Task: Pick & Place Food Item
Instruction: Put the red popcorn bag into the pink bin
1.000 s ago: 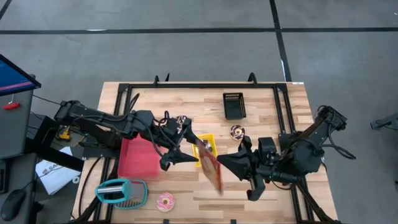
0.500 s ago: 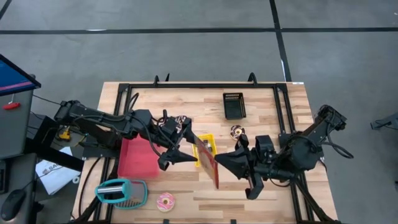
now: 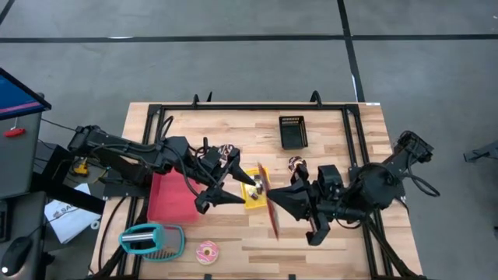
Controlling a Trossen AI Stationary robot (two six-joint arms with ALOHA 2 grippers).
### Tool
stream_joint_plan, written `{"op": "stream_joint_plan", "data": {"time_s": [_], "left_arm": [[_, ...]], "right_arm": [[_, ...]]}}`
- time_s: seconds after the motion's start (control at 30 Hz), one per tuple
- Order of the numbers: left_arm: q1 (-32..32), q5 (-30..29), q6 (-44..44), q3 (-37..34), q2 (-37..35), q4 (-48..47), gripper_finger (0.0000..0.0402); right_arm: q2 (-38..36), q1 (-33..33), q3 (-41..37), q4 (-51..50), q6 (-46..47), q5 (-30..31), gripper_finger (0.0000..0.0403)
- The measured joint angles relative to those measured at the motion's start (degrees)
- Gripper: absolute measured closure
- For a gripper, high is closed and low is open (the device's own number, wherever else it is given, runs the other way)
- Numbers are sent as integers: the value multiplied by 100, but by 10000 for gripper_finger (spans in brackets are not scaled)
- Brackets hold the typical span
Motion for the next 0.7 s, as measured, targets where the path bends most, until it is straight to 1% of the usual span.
{"op": "stream_joint_plan", "data": {"time_s": [0.2, 0.37, 0.57, 0.7], "left_arm": [[0, -151, 25, -1, 0, 12, 152], [22, -154, 27, 1, 0, 40, 148], [24, -75, 25, 0, 0, 53, 147], [24, -51, 23, 1, 0, 92, 147]], "right_arm": [[2, -38, 0, 12, -1, -104, 403], [2, -33, 0, 103, -38, -249, 403], [2, -33, 0, 159, -148, -263, 403], [2, -83, 0, 187, -146, -406, 403]]}}
